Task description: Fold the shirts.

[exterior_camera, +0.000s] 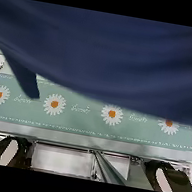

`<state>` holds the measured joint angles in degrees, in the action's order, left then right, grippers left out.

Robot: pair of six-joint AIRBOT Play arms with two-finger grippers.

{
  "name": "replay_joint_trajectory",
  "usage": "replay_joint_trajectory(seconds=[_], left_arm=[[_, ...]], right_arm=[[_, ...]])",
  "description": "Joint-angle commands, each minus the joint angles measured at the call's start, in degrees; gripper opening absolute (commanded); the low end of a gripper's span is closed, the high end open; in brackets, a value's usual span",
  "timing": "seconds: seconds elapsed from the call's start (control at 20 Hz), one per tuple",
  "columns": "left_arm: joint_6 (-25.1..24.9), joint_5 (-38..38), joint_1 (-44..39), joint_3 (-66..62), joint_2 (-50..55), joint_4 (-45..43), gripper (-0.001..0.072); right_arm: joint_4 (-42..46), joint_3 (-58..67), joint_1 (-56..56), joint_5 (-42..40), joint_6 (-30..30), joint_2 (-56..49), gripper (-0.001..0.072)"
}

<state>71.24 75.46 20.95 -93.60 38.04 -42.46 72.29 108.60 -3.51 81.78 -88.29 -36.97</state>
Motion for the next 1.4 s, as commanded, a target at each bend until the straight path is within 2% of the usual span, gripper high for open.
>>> replay_joint_trajectory(seconds=[0.0, 0.2, 0.35, 0.5, 0.6, 0.75, 0.85, 1.0, 1.2, 1.25, 1.3, 1.35], left_arm=[[4.3, 5.5, -5.6, 0.2, -2.6, -12.2, 0.0017], [9.0, 10.1, -10.3, 11.8, -2.2, -15.0, 0.0017], [9.0, 10.7, -11.8, 25.9, 0.6, -15.0, 0.0017], [8.2, 3.2, -13.0, 37.2, 9.3, -14.1, 0.0017], [3.9, -5.5, -14.4, 39.5, 18.2, -11.9, 0.0017], [2.5, -18.3, -15.0, 36.8, 32.5, -6.2, 0.0017], [2.5, -22.6, -15.0, 33.0, 40.8, -2.6, 0.0017], [2.4, -22.7, -15.1, 27.1, 50.2, 0.9, 0.0017], [2.5, -23.1, -15.0, 23.3, 55.7, 1.1, 0.0033], [2.5, -23.0, -15.0, 23.0, 56.3, 1.1, 0.0162], [2.5, -22.7, -15.1, 23.0, 56.8, 1.1, 0.0470], [2.4, -22.0, -15.0, 23.0, 57.0, 0.9, 0.0510]], right_arm=[[7.4, -0.3, 0.0, 12.5, -3.5, 3.3, 0.0026], [6.1, -15.7, 0.0, 13.2, -4.6, 6.7, 0.0027], [3.4, -35.0, 0.0, 5.3, -4.6, 8.6, 0.0026], [2.7, -51.6, 0.0, -8.5, -3.9, 5.0, 0.0026], [2.8, -56.5, 0.0, -18.3, -2.8, -2.1, 0.0026], [2.1, -54.3, 0.0, -31.1, -2.1, -18.1, 0.0026], [0.7, -49.7, 0.0, -35.1, -1.1, -29.3, 0.0026], [-2.0, -40.2, 0.0, -35.8, 0.3, -45.8, 0.0026], [-5.3, -29.7, 0.0, -35.7, 0.2, -59.6, 0.0027], [-6.6, -27.5, 0.0, -35.7, 0.2, -61.6, 0.0028], [-7.7, -25.8, 0.0, -35.7, 0.0, -63.0, 0.0048], [-8.8, -24.3, 0.0, -35.7, 0.0, -63.9, 0.0229]])
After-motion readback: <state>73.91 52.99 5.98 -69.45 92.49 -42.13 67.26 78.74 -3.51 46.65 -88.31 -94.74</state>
